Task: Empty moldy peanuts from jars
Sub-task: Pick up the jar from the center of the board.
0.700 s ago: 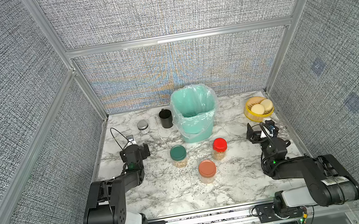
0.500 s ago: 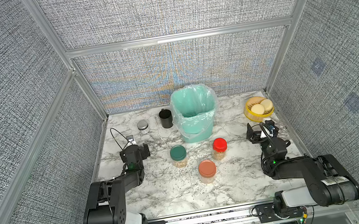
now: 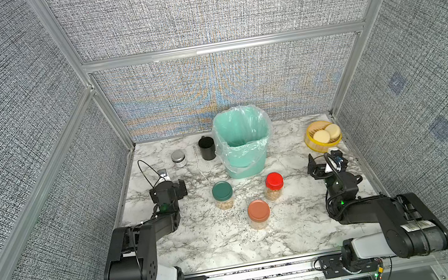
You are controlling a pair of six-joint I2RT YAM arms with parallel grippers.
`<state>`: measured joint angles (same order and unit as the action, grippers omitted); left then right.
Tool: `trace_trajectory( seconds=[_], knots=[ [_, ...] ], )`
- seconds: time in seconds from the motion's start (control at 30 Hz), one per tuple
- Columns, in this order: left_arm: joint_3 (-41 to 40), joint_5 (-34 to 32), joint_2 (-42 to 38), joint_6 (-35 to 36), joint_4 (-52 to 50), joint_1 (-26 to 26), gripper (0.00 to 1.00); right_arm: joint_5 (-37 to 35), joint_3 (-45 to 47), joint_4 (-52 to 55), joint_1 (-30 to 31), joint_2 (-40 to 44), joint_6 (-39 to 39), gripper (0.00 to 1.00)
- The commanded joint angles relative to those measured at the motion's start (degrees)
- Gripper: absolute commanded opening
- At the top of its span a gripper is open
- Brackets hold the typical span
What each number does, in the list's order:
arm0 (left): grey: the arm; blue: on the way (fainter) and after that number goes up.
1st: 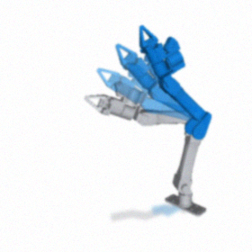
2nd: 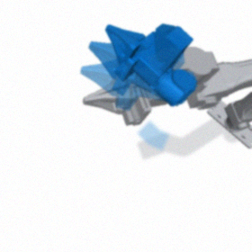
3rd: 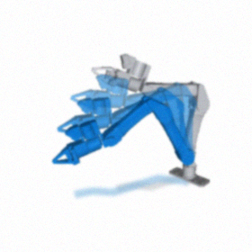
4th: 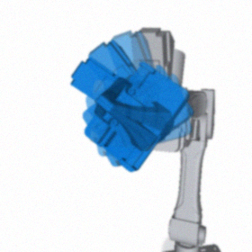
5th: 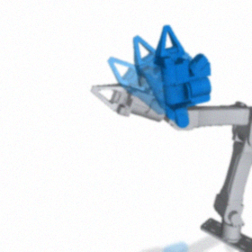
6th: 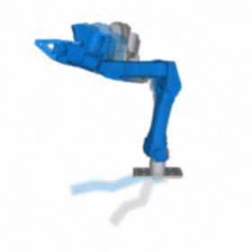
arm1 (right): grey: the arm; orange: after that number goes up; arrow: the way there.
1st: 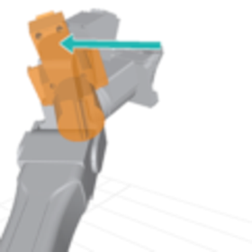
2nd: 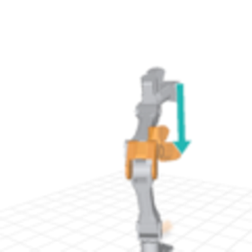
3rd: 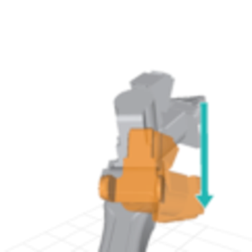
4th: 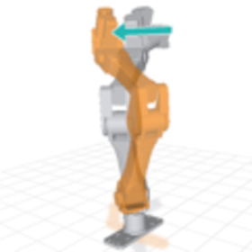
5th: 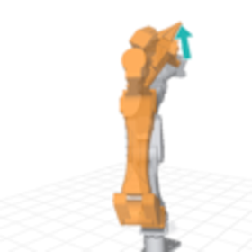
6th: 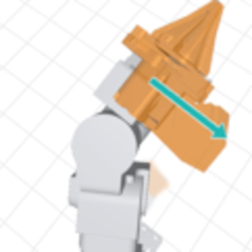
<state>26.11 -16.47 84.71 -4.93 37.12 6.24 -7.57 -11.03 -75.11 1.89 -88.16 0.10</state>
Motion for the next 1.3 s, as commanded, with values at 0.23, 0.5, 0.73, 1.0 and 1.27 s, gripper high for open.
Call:
trace_trajectory(
  seconds=[0.23, 0.5, 0.73, 1.0, 1.27],
  knots=[
    [0.0, 0.2, -0.7, 0.4, 0.4, -0.1, 1.00, 0.0, -0.1, -1.0, -0.1, 0.3, 0.0, 0.98],
    [7.8, 4.3, -11.9, 1.3, -18.3, 0.1, 0.99, -6.3, -3.6, 12.2, 2.1, 10.3, -0.5, 0.98],
    [16.8, 21.2, -20.6, 2.5, -35.9, 0.2, 1.00, -4.4, -15.0, 35.7, 3.9, 20.7, 3.5, 0.98],
    [18.7, 36.2, -32.1, 11.3, -49.4, 0.6, 0.99, 5.2, -22.4, 50.9, 7.5, 27.9, 4.4, 0.98],
    [16.5, 43.0, -38.2, 16.1, -56.9, 2.0, 1.00, 11.0, -32.4, 71.6, 14.8, 28.2, 2.5, 0.98]
  ],
)
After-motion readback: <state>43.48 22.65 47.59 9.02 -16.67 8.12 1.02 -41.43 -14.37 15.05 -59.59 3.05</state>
